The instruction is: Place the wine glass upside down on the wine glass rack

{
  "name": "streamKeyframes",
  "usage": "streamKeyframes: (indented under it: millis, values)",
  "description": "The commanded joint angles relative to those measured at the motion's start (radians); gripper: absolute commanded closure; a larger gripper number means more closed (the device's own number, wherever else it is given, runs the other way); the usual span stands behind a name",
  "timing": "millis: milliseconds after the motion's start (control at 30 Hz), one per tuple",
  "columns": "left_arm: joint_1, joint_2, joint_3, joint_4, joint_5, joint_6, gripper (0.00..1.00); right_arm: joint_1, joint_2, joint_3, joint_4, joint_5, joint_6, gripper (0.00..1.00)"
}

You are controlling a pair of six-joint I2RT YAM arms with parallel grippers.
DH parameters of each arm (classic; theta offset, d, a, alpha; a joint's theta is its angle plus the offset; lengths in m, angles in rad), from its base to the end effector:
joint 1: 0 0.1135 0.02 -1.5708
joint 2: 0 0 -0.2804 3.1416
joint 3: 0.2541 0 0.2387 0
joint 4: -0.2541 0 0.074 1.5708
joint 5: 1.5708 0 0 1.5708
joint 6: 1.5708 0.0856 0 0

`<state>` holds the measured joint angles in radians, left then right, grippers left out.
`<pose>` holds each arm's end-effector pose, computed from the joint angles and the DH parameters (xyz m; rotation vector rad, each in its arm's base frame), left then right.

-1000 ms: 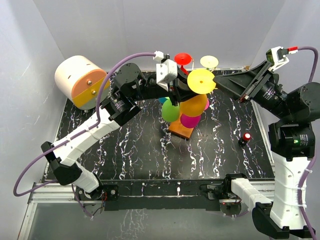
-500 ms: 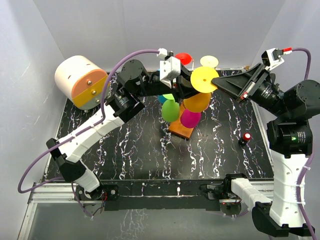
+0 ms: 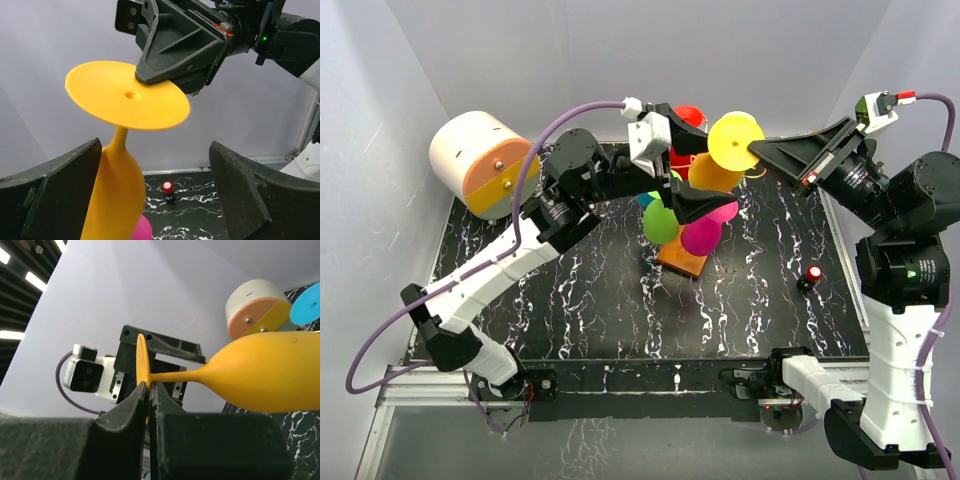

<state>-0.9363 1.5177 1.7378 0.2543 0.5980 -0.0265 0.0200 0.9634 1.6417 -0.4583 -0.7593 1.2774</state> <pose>0.1664 -0.3074 0.5686 1.0094 0.7649 -1.1662 0.1338 0.0616 0.5651 0.2675 1.5907 1.5480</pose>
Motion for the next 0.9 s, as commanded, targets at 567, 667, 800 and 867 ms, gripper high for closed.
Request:
streamKeyframes:
  millis: [567, 667, 800, 867]
  values:
    - [-0.004, -0.398, -0.366, -0.047, -0.201, -0.074, 0.08, 0.003, -0.097, 0.144, -0.214, 0.472, -0.518, 1.0]
    - [-0.003, -0.453, -0.438, -0.107, -0.277, -0.087, 0.08, 0.003, -0.072, 0.199, -0.303, 0.531, -0.601, 1.0]
    - [-0.003, -0.517, -0.536, -0.167, -0.364, -0.121, 0.08, 0.003, -0.039, 0.214, -0.386, 0.592, -0.65, 1.0]
    - [-0.003, -0.535, -0.565, -0.189, -0.409, -0.146, 0.08, 0.004, -0.031, 0.18, -0.391, 0.612, -0.653, 1.0]
